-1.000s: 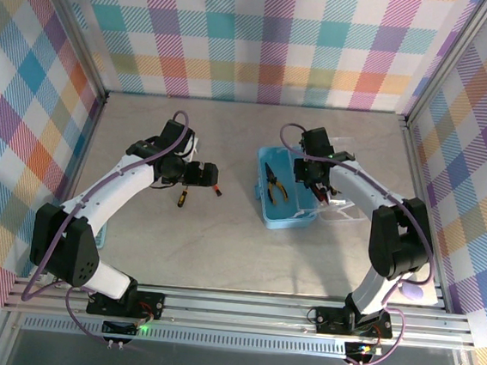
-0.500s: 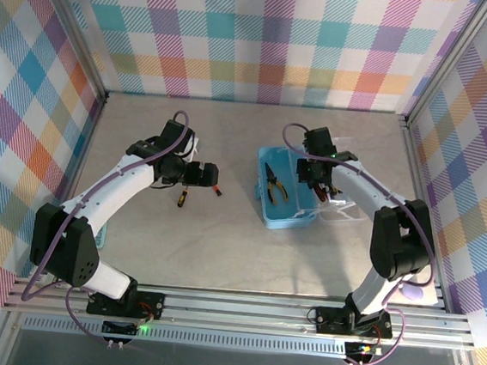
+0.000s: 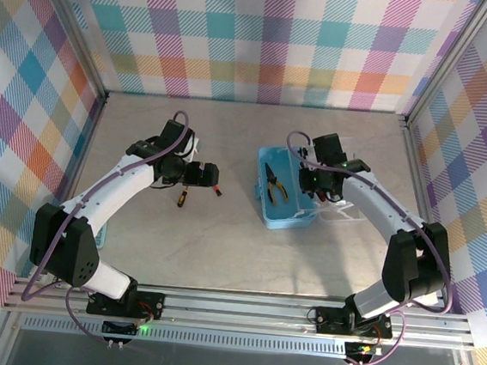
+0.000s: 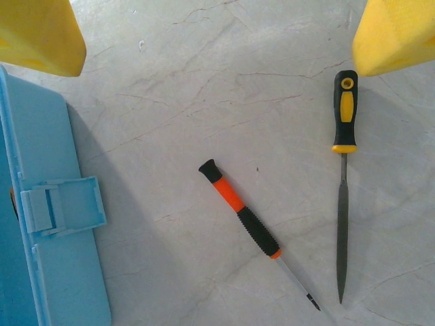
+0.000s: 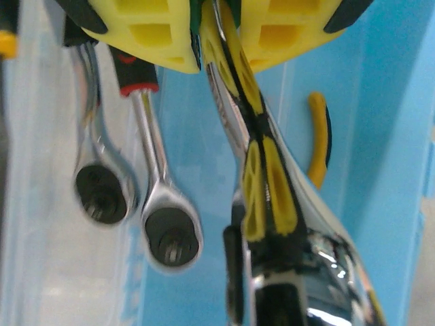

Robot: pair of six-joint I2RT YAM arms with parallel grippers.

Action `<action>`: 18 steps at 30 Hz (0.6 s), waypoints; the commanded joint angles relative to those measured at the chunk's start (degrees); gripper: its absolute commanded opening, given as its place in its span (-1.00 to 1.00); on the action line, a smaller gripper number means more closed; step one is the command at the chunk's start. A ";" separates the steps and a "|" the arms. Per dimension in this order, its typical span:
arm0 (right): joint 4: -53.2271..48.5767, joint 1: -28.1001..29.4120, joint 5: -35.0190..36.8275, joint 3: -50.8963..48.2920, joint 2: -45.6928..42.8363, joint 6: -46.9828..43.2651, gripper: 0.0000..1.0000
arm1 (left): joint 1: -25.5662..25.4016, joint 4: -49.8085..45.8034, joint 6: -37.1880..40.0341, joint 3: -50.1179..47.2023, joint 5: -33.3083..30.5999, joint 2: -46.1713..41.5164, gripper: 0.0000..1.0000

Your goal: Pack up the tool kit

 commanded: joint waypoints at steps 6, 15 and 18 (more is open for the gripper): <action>1.08 0.23 -2.47 0.31 2.59 -0.03 -0.91 | 0.14 -0.14 0.41 -0.60 1.11 -1.17 0.99; 1.07 0.21 -2.08 0.93 3.34 0.01 -0.38 | 0.14 -0.40 0.58 -0.71 0.67 -1.04 0.99; -0.13 0.20 -1.64 1.76 2.22 -0.36 -0.16 | 0.15 -0.32 0.67 -0.78 0.60 -0.83 0.99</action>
